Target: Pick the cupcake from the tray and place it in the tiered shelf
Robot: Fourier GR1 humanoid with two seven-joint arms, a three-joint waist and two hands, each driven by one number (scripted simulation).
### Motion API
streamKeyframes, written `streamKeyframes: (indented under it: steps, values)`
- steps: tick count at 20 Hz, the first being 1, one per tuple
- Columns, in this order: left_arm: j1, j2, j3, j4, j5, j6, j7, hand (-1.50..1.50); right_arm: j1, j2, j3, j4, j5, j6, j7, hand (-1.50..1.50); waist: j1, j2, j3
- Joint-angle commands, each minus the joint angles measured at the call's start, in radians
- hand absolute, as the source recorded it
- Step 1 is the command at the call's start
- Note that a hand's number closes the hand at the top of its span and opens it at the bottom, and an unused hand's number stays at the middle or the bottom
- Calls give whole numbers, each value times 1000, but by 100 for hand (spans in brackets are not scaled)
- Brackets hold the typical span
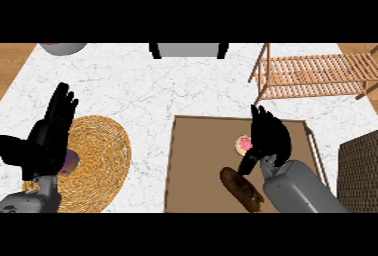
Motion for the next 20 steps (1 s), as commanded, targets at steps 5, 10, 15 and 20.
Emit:
streamKeyframes:
  steps: [5, 10, 15, 20]
  values:
    - [22, -37, 13, -57, -44, -13, 38, 0, 94, 93, -19, -16, 127, -12, 20, -150, -1, -1, 0]
    - [32, -75, 13, 12, -65, -39, -48, 0, 10, 166, -95, 145, 128, 8, -25, -150, 1, 1, 0]
    - [13, -48, 45, -38, -59, -54, 46, 0, 40, 121, -82, 220, 160, 11, -161, 150, 1, 1, 0]
    - [32, -101, 33, 53, -87, -54, -83, 0, 19, 110, -49, 267, 265, -45, -214, 150, 1, 2, 0]
